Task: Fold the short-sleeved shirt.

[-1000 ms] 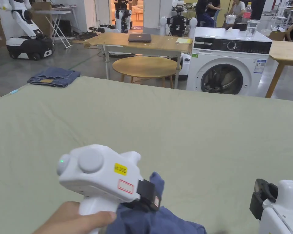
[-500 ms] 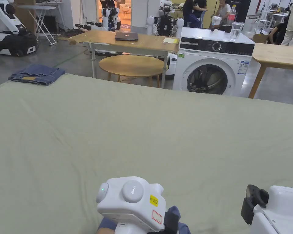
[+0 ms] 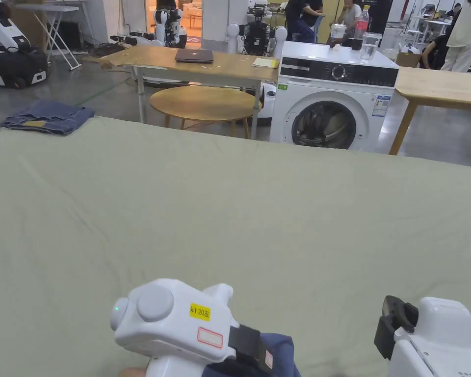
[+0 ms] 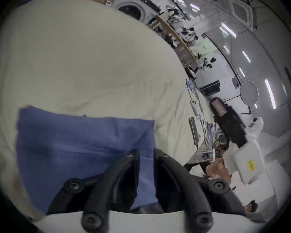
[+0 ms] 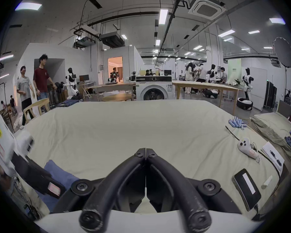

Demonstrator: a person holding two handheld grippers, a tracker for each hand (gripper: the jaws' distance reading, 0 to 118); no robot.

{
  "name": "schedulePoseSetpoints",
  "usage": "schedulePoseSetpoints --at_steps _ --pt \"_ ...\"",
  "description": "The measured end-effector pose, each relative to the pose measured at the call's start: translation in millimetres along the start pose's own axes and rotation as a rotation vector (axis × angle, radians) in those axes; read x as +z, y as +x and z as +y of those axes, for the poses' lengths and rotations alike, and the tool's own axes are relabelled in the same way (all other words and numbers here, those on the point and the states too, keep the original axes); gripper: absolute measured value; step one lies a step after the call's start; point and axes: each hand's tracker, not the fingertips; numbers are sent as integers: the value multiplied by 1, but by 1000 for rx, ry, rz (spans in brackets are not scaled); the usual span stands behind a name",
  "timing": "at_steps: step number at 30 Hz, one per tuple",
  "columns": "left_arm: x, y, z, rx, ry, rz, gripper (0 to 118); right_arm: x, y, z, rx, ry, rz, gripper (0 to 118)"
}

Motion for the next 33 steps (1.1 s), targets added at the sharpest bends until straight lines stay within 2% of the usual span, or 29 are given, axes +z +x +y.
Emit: schedulePoseSetpoints --at_steps 2,5,8,11,15,19,21,24,31,33 --pt "-24 -10 -5 47 -48 -73 7 0 -1 0 1 -2 3 0" --pt "-51 -17 -13 64 -58 -53 2 0 -1 -1 -2 -4 1 0" --pt "-66 -22 -21 2 -41 20 0 -1 0 -2 -5 -6 1 0" --pt "-60 -16 -21 -7 -27 15 0 0 0 -3 0 -6 2 0" --pt "-31 2 -15 -107 25 68 0 -3 -4 -2 7 2 5 0" --pt "20 11 -2 -176 211 99 0 -8 -12 6 -9 33 -4 0" --pt "47 16 2 -246 339 202 0 -10 -16 12 -28 58 2 0" --pt "82 24 -1 -406 588 379 0 -12 -27 23 -12 107 -7 0" --pt "127 25 -25 -520 1071 566 0 -10 -49 41 21 200 -1 0" --pt "128 22 -28 -527 1114 628 0 -10 -53 43 28 222 -1 0"
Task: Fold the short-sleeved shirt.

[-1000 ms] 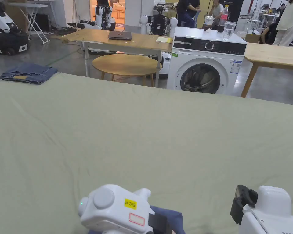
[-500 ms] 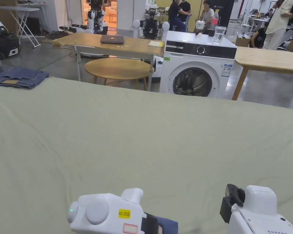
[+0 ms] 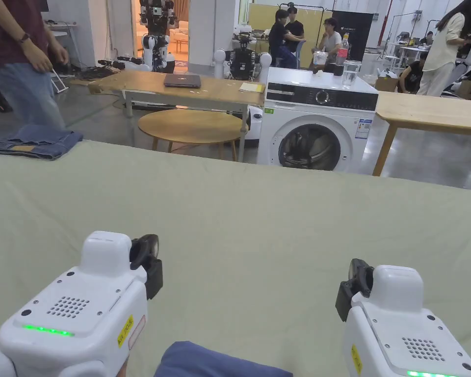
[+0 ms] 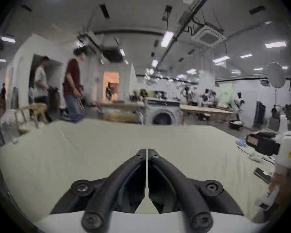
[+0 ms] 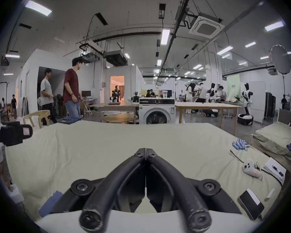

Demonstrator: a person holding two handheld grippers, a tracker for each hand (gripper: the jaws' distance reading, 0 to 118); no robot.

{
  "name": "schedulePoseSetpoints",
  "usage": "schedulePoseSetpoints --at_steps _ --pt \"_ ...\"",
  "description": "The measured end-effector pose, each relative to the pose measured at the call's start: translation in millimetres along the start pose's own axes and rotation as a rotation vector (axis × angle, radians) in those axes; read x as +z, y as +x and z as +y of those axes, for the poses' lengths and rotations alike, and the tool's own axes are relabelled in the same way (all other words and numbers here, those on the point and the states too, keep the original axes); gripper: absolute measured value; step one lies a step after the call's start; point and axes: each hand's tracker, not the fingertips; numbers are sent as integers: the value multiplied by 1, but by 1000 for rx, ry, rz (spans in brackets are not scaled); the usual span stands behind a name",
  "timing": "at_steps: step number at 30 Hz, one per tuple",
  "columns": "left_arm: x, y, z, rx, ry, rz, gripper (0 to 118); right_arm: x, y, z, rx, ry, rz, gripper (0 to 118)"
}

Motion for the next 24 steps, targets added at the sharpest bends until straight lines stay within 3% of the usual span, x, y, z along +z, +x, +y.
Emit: schedulePoseSetpoints --at_steps 7,10,13,17,20,24 --pt "13 -5 -7 -62 74 86 0 -2 -6 3 10 41 -28 0" --pt "14 -11 -6 -62 41 74 0 7 -8 -2 22 -18 10 0" --pt "13 -21 -9 -21 -4 59 0 20 -14 -16 -33 -170 109 0" --pt "15 -36 -17 35 -51 41 0 35 -37 -56 77 -311 194 0" --pt "20 -44 -23 52 -87 30 0 39 -51 -87 88 -429 266 0" --pt "29 -54 -34 57 -135 25 0 29 -61 -121 135 -510 218 0"
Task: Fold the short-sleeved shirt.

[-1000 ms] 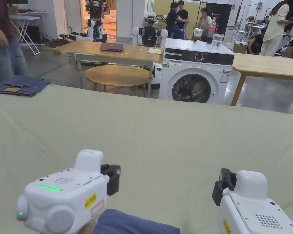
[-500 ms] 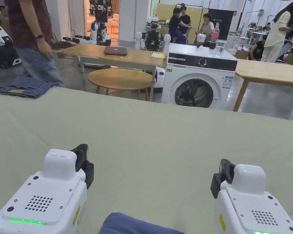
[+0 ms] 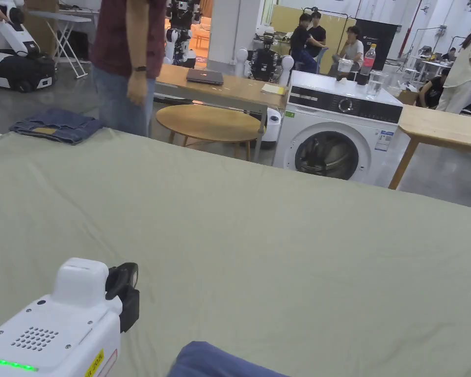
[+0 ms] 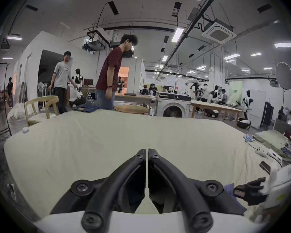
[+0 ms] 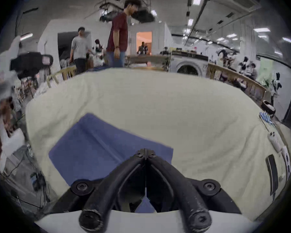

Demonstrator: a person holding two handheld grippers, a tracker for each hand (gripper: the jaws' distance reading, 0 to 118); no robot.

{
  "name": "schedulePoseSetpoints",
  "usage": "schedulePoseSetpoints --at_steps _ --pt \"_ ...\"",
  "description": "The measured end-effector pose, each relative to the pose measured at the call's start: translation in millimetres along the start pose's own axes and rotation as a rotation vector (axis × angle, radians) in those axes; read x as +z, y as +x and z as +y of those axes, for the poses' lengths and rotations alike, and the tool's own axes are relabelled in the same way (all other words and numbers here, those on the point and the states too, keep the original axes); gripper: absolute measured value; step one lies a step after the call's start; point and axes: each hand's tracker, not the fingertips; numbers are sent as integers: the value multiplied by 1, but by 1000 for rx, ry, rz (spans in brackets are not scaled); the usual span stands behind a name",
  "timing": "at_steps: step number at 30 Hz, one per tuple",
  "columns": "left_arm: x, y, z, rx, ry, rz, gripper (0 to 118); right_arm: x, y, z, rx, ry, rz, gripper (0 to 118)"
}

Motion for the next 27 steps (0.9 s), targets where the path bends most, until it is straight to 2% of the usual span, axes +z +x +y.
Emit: schedulePoseSetpoints --at_steps 2,5,9,10,12,14,15,18,20,23,27 --pt "3 -7 -7 23 -52 -16 0 -17 3 -7 -13 -51 -44 0" --pt "3 -21 -19 108 -178 -77 0 -25 10 -12 -88 -59 -12 0" --pt "-4 -40 -36 205 -350 -179 1 -22 3 -10 -53 -54 -35 0" --pt "-7 -44 -38 218 -404 -208 4 -22 3 -10 -51 -53 -36 0" --pt "-14 -53 -44 289 -474 -272 18 -22 5 -10 -53 -54 -32 0" --pt "-25 -66 -47 384 -561 -366 22 -22 7 -9 -60 -59 -23 0" --pt "-31 -74 -48 443 -606 -421 40 -22 8 -8 -62 -61 -19 0" --pt "-47 -91 -53 604 -654 -556 65 -22 8 -8 -60 -67 -15 0" --pt "-57 -98 -52 634 -689 -580 70 -22 8 -8 -59 -68 -13 0" --pt "-73 -98 -54 599 -794 -637 70 -21 8 -7 -61 -70 -9 0" --pt "-95 -91 -72 662 -926 -738 70 -22 9 -7 -59 -70 -6 0"
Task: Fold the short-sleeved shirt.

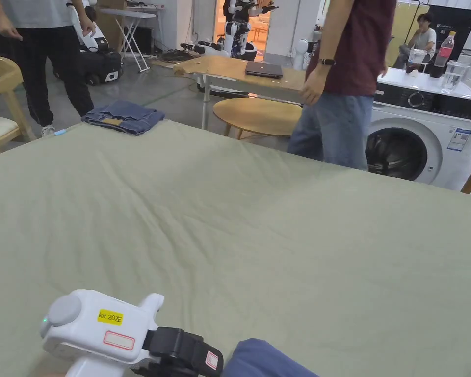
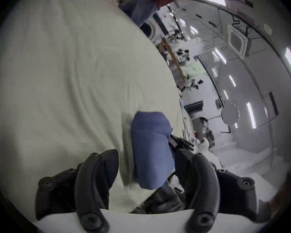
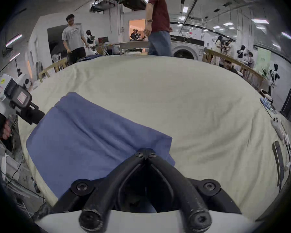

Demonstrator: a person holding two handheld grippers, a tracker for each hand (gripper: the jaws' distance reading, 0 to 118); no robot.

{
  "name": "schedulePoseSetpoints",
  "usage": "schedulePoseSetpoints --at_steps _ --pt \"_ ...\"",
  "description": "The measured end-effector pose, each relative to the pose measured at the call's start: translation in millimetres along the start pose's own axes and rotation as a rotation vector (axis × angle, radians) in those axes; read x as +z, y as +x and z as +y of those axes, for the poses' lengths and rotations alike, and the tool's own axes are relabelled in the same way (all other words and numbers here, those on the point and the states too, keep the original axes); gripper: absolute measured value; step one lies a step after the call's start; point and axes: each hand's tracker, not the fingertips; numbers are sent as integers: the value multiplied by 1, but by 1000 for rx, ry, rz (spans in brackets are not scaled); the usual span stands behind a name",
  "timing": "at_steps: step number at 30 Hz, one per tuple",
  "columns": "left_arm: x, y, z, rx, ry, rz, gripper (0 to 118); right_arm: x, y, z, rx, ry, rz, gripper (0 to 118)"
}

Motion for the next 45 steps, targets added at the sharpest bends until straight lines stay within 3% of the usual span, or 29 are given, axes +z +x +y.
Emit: schedulePoseSetpoints --at_steps 13,19,20,21,22,24,31,38,45 --pt "-74 -8 12 11 -171 -107 70 1 1 -1 -6 1 7 0" --pt "-95 -15 6 77 -110 -184 70 1 2 -2 -23 6 14 0" --pt "-95 -15 5 79 -103 -169 64 2 2 -2 -28 5 15 0" --pt "-94 -14 3 62 -94 -88 40 2 3 -1 -31 4 16 0" --pt "-94 -15 2 31 -92 -25 28 3 4 -1 -33 7 23 0" --pt "-92 -17 -1 86 -75 -97 24 5 3 0 -36 13 26 0" --pt "-83 0 -3 35 -53 -75 20 16 1 12 -12 98 14 0" --pt "-29 21 8 30 -18 -6 20 24 4 58 25 229 -16 0" --pt "106 29 45 -12 67 197 20 25 4 103 33 318 -14 0"
